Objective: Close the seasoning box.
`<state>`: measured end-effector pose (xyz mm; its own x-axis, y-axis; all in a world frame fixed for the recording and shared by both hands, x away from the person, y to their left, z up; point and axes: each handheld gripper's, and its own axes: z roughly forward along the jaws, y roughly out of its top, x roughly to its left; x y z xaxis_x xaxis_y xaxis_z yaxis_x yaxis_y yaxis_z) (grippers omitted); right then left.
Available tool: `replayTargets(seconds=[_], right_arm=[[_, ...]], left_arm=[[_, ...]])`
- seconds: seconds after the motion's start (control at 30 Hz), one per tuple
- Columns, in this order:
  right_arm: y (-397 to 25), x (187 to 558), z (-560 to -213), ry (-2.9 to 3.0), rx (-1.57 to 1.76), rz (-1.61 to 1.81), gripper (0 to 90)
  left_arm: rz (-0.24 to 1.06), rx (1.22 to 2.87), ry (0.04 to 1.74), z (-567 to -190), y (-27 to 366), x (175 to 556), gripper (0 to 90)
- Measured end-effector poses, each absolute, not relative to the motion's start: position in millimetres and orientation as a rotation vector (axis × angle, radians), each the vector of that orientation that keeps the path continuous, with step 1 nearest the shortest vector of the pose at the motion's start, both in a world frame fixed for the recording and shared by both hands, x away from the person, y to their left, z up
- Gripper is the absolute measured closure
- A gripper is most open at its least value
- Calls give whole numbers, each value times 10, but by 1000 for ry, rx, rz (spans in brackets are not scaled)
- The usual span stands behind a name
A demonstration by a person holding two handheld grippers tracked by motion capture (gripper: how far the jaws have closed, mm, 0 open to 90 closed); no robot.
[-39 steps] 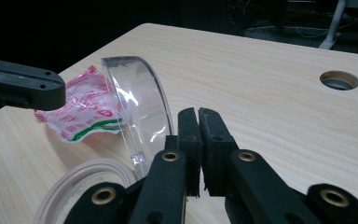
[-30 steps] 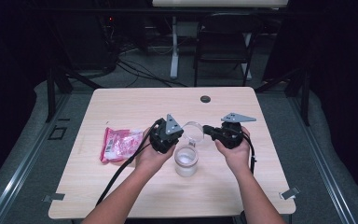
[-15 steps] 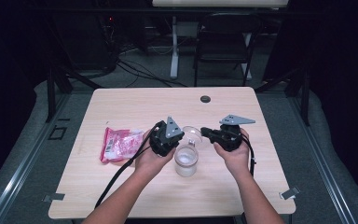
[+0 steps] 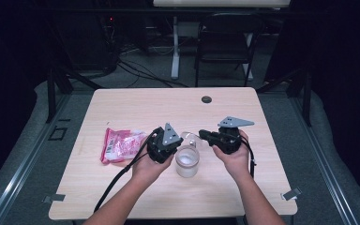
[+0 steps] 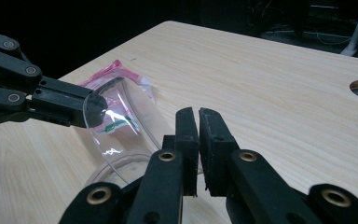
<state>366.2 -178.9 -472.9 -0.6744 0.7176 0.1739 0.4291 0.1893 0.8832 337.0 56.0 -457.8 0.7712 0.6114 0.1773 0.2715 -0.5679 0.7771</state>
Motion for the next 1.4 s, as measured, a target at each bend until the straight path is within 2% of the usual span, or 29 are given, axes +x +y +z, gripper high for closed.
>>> replayTargets(seconds=[0.87,1.4], right_arm=[[-1624,3446,-4801,2277,1001,1428,844],[-1615,3437,-4810,2283,992,1422,835]], left_arm=[[488,2197,672,-4926,712,3182,897],[489,2222,673,-4970,869,3117,878]])
